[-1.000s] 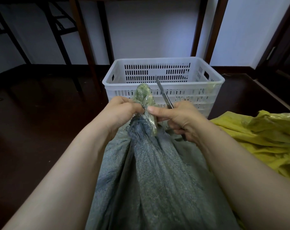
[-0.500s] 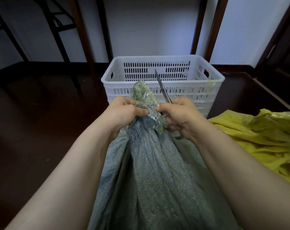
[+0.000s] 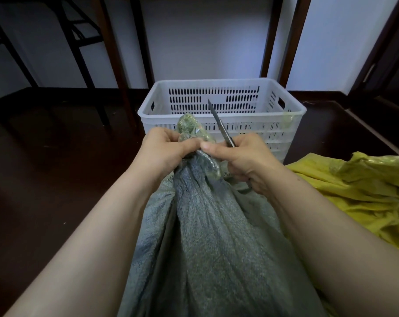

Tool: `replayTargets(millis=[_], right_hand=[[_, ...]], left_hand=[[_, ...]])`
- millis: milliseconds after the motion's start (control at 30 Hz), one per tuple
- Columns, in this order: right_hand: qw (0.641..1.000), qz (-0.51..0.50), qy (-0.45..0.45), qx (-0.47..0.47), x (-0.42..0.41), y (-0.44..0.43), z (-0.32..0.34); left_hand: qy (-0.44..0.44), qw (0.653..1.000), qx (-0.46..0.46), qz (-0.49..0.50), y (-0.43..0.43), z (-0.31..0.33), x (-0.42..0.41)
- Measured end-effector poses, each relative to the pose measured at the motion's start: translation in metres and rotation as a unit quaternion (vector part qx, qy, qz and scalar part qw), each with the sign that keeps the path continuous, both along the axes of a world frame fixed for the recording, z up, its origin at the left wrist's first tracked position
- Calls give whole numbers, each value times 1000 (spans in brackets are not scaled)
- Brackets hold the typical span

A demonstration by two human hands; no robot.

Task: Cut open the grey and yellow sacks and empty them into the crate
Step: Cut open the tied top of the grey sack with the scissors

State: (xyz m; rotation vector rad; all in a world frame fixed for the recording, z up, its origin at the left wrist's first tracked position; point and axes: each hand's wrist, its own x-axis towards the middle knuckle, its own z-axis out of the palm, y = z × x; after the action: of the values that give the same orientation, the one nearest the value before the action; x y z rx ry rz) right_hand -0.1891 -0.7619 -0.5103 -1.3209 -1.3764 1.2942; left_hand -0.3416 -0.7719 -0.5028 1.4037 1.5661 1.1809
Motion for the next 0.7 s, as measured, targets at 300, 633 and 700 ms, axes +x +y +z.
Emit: replayTargets(millis=[300,633,700], right_hand=[[993,-106,44,17,-1,3,-2],[991,-121,51,20,0,5,1],[990,-130,36,30,0,7,1]], left_hand=[[228,951,199,62,-3,-1,7],[432,855,284,-26,-11,3,10],[432,860,267,-37,-10,6,11]])
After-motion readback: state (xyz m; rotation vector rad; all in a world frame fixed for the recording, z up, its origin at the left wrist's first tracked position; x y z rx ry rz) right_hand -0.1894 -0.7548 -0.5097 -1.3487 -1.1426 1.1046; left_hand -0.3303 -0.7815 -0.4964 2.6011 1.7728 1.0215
